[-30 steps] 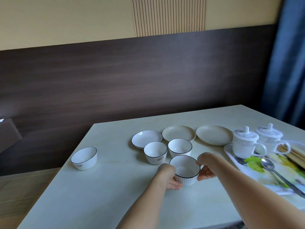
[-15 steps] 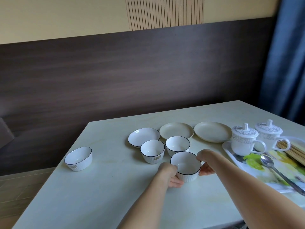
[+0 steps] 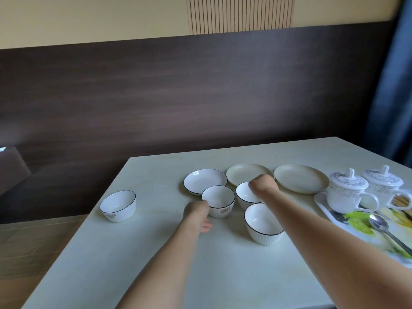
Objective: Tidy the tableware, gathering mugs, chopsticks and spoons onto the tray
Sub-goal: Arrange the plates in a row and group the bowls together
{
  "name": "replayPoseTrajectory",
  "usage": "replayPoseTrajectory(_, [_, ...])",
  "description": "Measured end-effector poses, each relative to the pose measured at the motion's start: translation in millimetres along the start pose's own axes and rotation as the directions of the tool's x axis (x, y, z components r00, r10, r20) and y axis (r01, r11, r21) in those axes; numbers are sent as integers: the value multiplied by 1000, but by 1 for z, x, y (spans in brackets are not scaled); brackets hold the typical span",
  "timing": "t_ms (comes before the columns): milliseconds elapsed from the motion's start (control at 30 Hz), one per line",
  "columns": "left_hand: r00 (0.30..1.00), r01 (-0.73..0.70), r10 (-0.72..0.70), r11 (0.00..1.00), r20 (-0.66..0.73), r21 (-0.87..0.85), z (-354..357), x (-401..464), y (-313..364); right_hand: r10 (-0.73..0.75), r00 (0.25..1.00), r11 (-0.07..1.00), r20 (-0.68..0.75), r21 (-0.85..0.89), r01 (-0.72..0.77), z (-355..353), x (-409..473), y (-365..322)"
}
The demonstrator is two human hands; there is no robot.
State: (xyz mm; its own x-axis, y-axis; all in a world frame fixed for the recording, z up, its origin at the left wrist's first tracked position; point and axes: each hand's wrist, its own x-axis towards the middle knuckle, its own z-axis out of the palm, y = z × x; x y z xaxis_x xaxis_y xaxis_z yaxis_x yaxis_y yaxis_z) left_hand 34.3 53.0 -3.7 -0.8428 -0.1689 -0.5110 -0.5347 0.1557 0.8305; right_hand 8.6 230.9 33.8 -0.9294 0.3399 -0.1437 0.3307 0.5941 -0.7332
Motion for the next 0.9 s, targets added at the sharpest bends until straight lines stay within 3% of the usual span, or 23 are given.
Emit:
replayPoseTrajectory(267, [967,-37,-20,975,-255,-218,-100,25,-9,-33,966,951,256,306,-49,91,-20,-64])
replayPoseTrajectory(500, [932,-28,-112,927,-345,-375,-172,58,-33,28,889,960,457,235,-151,169,-36,-92])
replayPoseTrajectory(667, [917,-10,-166,900,-364,-437,-204,79,-49,57,864,970,501,176,-166,208,-34,-100])
replayPoseTrajectory(900, [919,-27,-160,888,-361,-460,-225,107,-52,45,890,966,453,208,-155,243,-26,-92])
